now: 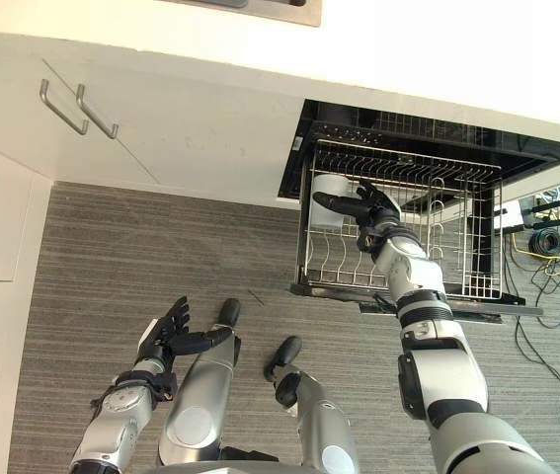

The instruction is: Walk over to the sink, pick up the cup, carry it to the dishwasher, place the cup inside the dishwasher, then close the dishwasher door

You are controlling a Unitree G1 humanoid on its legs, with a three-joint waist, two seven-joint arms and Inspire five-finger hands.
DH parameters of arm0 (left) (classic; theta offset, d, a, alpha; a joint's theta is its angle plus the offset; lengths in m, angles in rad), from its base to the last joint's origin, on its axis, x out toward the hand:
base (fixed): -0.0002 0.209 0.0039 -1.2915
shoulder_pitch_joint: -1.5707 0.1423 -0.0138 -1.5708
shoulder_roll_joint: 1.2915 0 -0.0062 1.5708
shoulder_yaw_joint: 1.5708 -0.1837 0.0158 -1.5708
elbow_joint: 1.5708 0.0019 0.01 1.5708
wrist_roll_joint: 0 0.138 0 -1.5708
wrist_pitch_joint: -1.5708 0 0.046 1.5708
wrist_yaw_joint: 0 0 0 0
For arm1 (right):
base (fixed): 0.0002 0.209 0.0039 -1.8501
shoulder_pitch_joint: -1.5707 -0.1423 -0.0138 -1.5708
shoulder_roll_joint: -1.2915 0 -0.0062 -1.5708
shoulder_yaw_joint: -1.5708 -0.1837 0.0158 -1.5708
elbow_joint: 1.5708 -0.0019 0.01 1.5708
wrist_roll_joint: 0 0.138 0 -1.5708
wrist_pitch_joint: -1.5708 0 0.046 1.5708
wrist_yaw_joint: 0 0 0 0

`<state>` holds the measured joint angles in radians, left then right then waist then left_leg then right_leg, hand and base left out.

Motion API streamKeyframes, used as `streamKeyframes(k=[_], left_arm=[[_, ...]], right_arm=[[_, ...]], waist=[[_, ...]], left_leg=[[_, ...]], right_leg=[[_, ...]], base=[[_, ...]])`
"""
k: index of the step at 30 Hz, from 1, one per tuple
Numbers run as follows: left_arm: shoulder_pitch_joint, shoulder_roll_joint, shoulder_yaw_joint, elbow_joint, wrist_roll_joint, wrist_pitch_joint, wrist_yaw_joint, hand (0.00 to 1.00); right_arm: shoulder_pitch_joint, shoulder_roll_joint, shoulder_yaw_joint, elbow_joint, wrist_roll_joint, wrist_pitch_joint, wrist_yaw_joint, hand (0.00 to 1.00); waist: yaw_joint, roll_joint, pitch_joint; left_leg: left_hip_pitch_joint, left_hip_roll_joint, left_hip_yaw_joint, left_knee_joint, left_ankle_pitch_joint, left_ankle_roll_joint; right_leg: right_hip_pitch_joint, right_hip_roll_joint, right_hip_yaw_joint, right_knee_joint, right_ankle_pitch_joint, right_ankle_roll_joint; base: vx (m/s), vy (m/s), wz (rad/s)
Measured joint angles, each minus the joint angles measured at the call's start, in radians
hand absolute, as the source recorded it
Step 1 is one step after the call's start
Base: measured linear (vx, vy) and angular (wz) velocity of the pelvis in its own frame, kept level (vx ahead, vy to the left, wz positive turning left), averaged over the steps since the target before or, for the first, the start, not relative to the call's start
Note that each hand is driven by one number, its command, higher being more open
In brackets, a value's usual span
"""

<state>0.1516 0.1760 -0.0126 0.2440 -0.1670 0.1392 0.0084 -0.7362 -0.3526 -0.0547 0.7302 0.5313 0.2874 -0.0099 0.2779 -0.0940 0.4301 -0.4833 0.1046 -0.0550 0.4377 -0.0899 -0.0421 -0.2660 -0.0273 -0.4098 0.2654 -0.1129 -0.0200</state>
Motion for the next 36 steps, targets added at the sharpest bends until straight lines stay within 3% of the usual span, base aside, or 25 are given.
streamKeyframes(k=[6, 9, 15, 19, 21, 26, 30, 31, 32, 36], left_arm=[[0.035, 0.000, -0.014, 0.008, 0.002, 0.000, 0.002, 1.00], [0.065, -0.007, -0.013, 0.031, 0.039, -0.020, 0.017, 1.00], [0.135, -0.047, -0.003, 0.130, 0.094, -0.064, 0.087, 1.00], [0.135, -0.061, 0.006, 0.211, 0.129, -0.082, 0.121, 1.00], [0.136, -0.069, 0.008, 0.255, 0.130, -0.096, 0.137, 1.00], [0.145, -0.109, 0.047, 0.314, 0.131, -0.132, 0.138, 1.00], [0.159, -0.122, 0.083, 0.349, 0.133, -0.164, 0.124, 1.00], [0.159, -0.125, 0.096, 0.364, 0.134, -0.168, 0.119, 1.00], [0.149, -0.149, 0.166, 0.461, 0.158, -0.179, 0.119, 1.00], [0.149, -0.149, 0.166, 0.461, 0.158, -0.179, 0.119, 1.00]], right_arm=[[0.099, -0.003, -0.002, -0.200, 0.078, 0.008, 0.022, 1.00], [0.261, 0.007, -0.021, -0.434, 0.181, -0.001, 0.028, 1.00], [0.683, 0.242, -0.065, -0.848, 0.211, -0.156, 0.050, 1.00], [0.835, 0.307, -0.075, -0.913, 0.174, -0.220, 0.138, 1.00], [0.901, 0.318, -0.072, -0.948, 0.165, -0.244, 0.204, 1.00], [0.957, 0.318, -0.085, -1.028, 0.133, -0.294, 0.296, 1.00], [0.985, 0.318, -0.162, -1.105, 0.134, -0.336, 0.348, 1.00], [0.985, 0.318, -0.196, -1.112, 0.137, -0.350, 0.356, 1.00], [1.062, 0.337, -0.271, -1.120, 0.143, -0.363, 0.408, 1.00], [1.062, 0.337, -0.272, -1.120, 0.143, -0.363, 0.408, 1.00]], waist=[[-0.008, -0.006, -0.010], [-0.031, -0.025, -0.070], [-0.137, -0.035, -0.216], [-0.188, -0.032, -0.269], [-0.211, -0.016, -0.294], [-0.227, 0.027, -0.331], [-0.250, 0.037, -0.359], [-0.260, 0.037, -0.366], [-0.321, 0.075, -0.391], [-0.321, 0.076, -0.390]], left_leg=[[0.068, 0.021, 0.040, -0.019, -0.016, -0.005], [0.096, 0.027, 0.062, -0.038, -0.022, -0.009], [0.239, 0.027, 0.147, -0.120, -0.041, -0.012], [0.312, 0.018, 0.190, -0.183, -0.041, -0.011], [0.351, 0.006, 0.203, -0.221, -0.030, -0.005], [0.417, -0.011, 0.235, -0.279, -0.008, 0.002], [0.453, -0.017, 0.252, -0.320, 0.002, 0.002], [0.467, -0.018, 0.258, -0.330, 0.005, 0.002], [0.529, -0.023, 0.293, -0.353, 0.003, 0.002], [0.530, -0.023, 0.293, -0.352, 0.003, 0.002]], right_leg=[[0.063, 0.013, 0.015, -0.037, 0.004, 0.002], [0.089, 0.025, 0.036, -0.082, 0.015, 0.004], [0.192, 0.027, 0.117, -0.167, 0.037, 0.016], [0.237, 0.022, 0.161, -0.204, 0.049, 0.020], [0.252, 0.012, 0.172, -0.209, 0.050, 0.021], [0.278, 0.000, 0.201, -0.212, 0.048, 0.024], [0.287, -0.003, 0.217, -0.212, 0.045, 0.030], [0.295, -0.004, 0.223, -0.212, 0.044, 0.031], [0.296, -0.010, 0.264, -0.145, 0.005, 0.035], [0.296, -0.010, 0.264, -0.145, 0.005, 0.035]], base=[[0.02, -0.025, -0.15], [0.12, -0.038, -0.16], [0.13, 0.003, -0.33], [0.04, 0.034, -0.35], [0.03, 0.042, -0.12], [0.03, 0.028, -0.13], [0.01, 0.003, -0.13], [0.02, 0.005, -0.10], [0.01, 0.004, -0.06], [0.00, 0.000, 0.00]])
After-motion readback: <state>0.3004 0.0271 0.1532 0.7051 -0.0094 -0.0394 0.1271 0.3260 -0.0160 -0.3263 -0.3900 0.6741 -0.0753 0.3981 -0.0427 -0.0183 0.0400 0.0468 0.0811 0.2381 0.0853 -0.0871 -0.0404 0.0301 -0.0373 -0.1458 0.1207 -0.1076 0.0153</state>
